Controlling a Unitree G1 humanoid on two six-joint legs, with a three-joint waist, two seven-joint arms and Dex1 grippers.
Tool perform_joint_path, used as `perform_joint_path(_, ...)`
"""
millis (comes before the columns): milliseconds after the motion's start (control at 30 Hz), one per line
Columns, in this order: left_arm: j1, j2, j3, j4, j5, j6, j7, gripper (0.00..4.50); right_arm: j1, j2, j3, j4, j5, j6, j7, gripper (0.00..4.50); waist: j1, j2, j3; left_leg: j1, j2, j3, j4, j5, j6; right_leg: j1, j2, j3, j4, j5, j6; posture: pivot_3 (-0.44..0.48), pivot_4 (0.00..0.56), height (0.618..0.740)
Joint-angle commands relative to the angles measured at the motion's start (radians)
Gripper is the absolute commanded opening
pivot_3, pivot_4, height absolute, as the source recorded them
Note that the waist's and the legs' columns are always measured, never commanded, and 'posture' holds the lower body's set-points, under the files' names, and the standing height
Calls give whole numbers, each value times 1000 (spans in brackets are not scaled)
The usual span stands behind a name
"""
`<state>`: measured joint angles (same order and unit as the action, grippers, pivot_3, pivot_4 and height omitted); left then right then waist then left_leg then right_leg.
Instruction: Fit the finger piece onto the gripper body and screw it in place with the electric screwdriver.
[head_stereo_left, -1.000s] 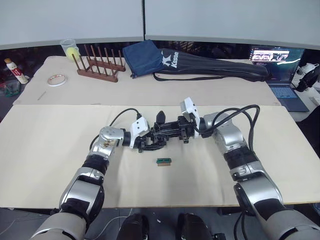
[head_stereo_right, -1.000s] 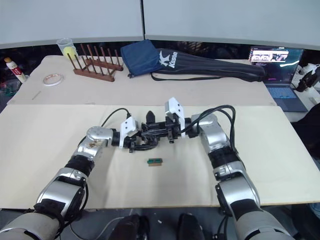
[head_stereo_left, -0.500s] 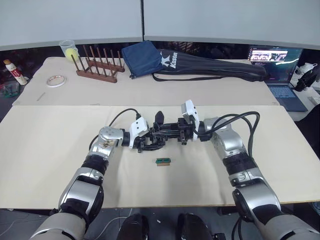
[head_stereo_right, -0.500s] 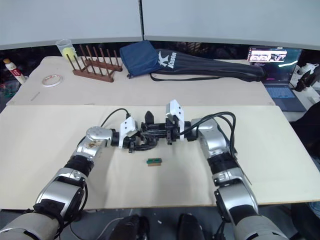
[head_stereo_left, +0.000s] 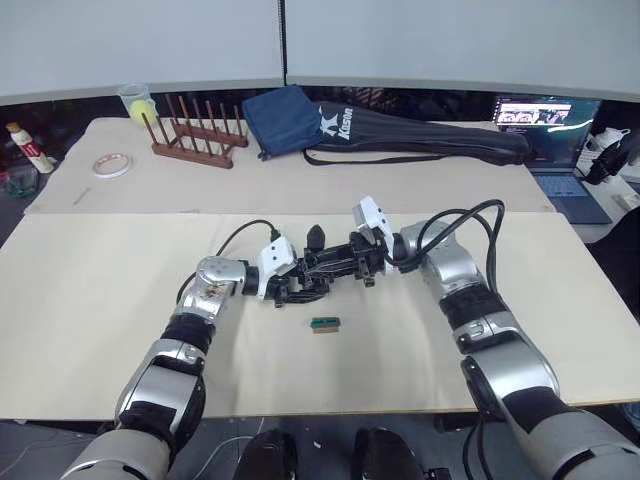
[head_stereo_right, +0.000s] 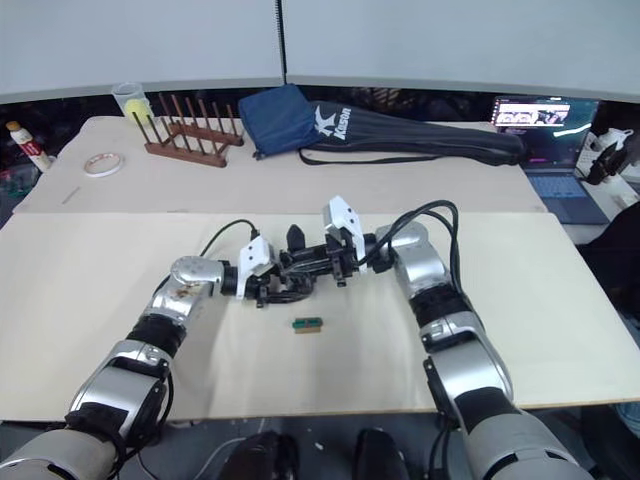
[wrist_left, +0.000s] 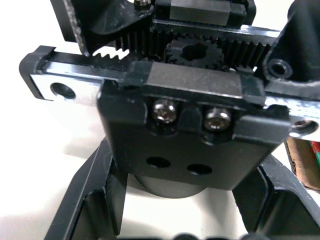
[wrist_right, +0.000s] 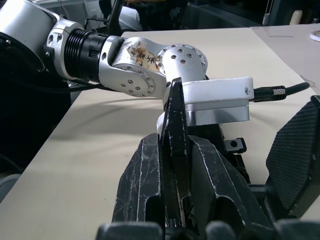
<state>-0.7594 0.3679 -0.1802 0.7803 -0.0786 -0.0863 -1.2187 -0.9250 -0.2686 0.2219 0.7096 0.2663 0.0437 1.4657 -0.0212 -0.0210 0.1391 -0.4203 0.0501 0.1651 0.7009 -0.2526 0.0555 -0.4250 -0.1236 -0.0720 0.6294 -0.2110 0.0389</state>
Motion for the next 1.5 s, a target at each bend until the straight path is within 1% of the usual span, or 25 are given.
perform_joint_path(33,-17,11,22,-57,-20,-10,-14,2312,77,-13,72,72,-99,36,-4,317,-1,1,-1,0,0,0,0,0,0,0,0,0,0,0,0,0,150,740)
perform_joint_path(167,-18,9,22,-56,-20,-12,-13,2312,127,-36,57,21,-92,51,-31,317,0,1,-1,0,0,0,0,0,0,0,0,0,0,0,0,0,150,740)
perform_joint_path(367,-18,9,21,-59,-21,-13,-15,2312,152,-43,56,30,-112,21,-52,317,0,1,-2,0,0,0,0,0,0,0,0,0,0,0,0,0,150,740)
perform_joint_path(567,-13,13,20,-63,-21,-14,-18,2312,134,-40,93,62,-130,28,9,317,0,1,-2,0,0,0,-1,0,0,0,0,0,0,0,0,0,150,740)
perform_joint_path(800,-9,16,20,-74,-22,-9,-16,2312,111,-24,92,125,-142,-4,-1,317,0,1,-3,1,0,0,-1,0,0,1,0,0,0,0,0,0,150,740)
perform_joint_path(1033,-4,17,18,-84,-23,-5,-16,2312,127,-32,73,102,-125,-35,-3,317,0,2,-3,3,1,0,-3,0,0,2,0,1,-1,0,-1,0,150,740)
perform_joint_path(1267,-5,13,16,-78,-21,-7,-14,2312,94,-27,42,87,-121,-87,-70,317,0,2,-3,3,1,0,-4,0,0,1,-1,1,-1,0,-1,0,150,740)
perform_joint_path(1400,-7,8,15,-75,-20,-9,-11,2312,76,-33,19,52,-91,-77,-65,317,0,2,-3,3,1,0,-4,0,-1,1,-1,1,-2,0,-1,0,150,740)
perform_joint_path(1467,-8,6,14,-73,-19,-11,-9,2312,72,-38,5,16,-74,-70,-67,1361,0,2,-3,3,1,0,-4,0,-1,1,-1,1,-2,0,-1,0,150,740)
perform_joint_path(1500,-9,5,15,-71,-19,-11,-9,2312,72,-44,-3,-14,-64,-54,-66,1698,4,1,-2,3,1,0,-4,0,-1,1,-1,1,-1,0,-1,0,150,740)
